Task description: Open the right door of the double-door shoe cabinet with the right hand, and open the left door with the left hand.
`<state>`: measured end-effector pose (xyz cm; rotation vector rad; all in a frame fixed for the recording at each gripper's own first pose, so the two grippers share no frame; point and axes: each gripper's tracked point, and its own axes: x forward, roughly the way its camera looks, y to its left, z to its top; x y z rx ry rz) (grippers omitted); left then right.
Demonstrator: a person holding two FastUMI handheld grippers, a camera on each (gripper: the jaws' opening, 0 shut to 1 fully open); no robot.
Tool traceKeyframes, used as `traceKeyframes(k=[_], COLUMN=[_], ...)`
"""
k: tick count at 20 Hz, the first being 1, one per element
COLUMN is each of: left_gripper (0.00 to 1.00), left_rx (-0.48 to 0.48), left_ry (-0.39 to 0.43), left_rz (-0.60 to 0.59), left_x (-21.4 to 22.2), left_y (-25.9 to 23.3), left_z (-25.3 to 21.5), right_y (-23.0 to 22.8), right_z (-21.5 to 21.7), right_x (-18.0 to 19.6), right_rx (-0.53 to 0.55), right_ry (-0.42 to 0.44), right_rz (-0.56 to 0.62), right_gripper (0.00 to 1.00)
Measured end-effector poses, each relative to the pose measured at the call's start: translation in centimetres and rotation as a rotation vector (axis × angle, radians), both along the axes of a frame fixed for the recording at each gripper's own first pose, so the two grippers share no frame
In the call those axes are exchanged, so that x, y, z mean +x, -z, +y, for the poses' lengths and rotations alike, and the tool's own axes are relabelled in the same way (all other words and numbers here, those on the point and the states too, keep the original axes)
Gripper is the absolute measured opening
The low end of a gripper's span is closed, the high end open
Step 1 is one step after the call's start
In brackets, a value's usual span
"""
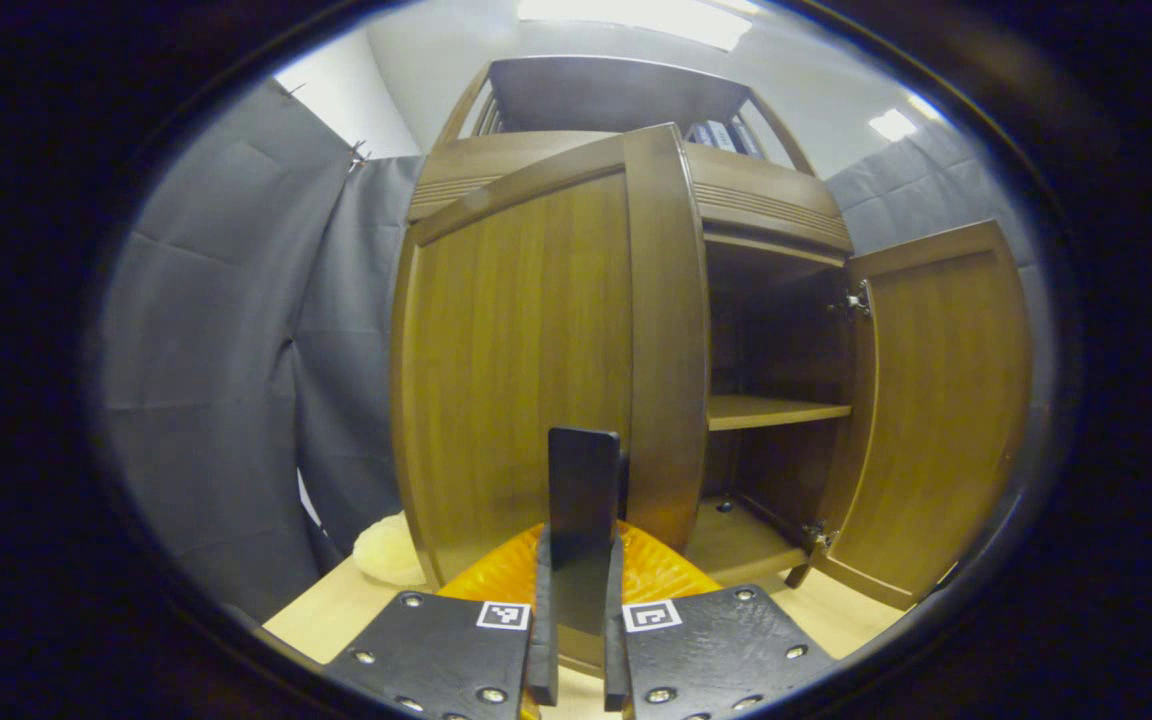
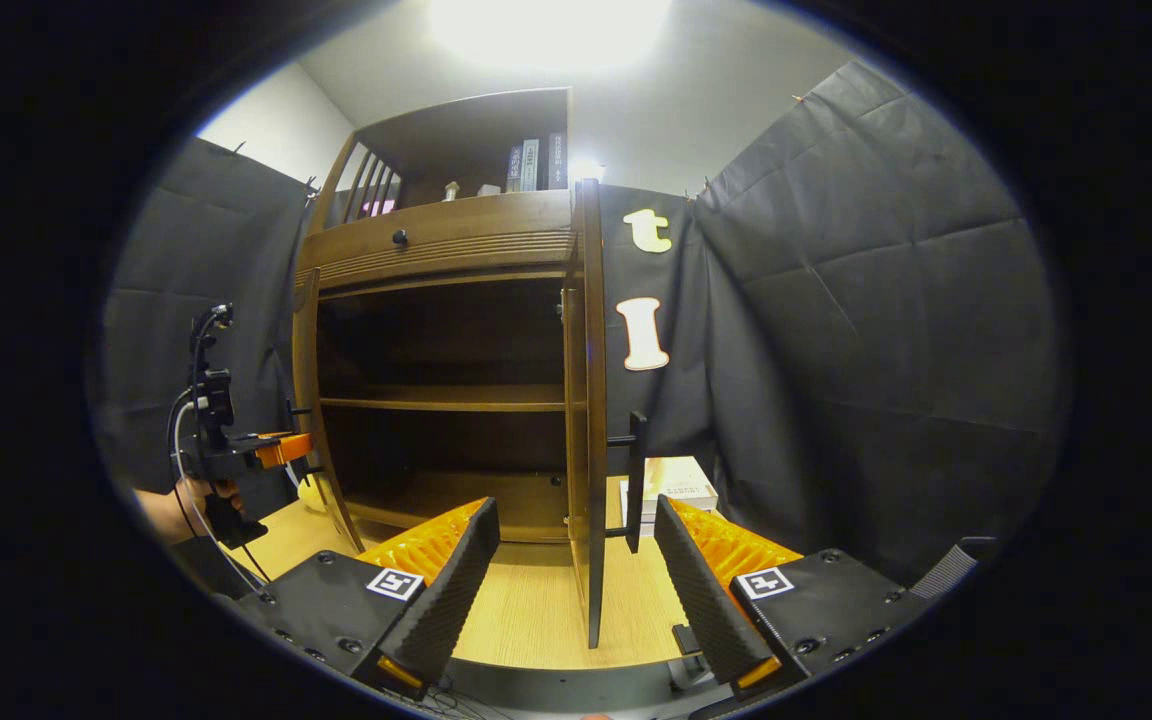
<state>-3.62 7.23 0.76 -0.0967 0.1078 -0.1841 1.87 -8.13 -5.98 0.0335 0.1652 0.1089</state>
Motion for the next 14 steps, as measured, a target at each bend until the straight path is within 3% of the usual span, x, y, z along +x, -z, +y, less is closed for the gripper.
traceKeyframes(k=[9, 10, 11, 12, 14], left_gripper=[0.19, 0.19, 0.19, 0.19, 0.18], left_rx=[0.013, 0.014, 0.013, 0.013, 0.014], left_ry=[-0.043, -0.042, -0.040, -0.040, -0.041], left_rz=[0.019, 0.019, 0.021, 0.023, 0.022], left_x=[-2.1, -2.4, -2.6, -2.6, -3.1], left_y=[0.4, 0.5, 0.5, 0.5, 0.6], left_z=[3.1, 3.5, 3.6, 3.8, 4.6], right_y=[0.9, 0.8, 0.8, 0.6, -0.1], right_z=[0.3, 0.4, 0.2, 0.3, 0.9], right_x=[1.1, 1.3, 1.4, 1.5, 1.4], right_rx=[0.068, 0.064, 0.061, 0.064, 0.067], right_ry=[-0.056, -0.053, -0.046, -0.042, -0.043], right_rz=[0.006, 0.006, 0.008, 0.009, -0.011], right_gripper=[0.92, 0.96, 0.92, 1.00, 0.92])
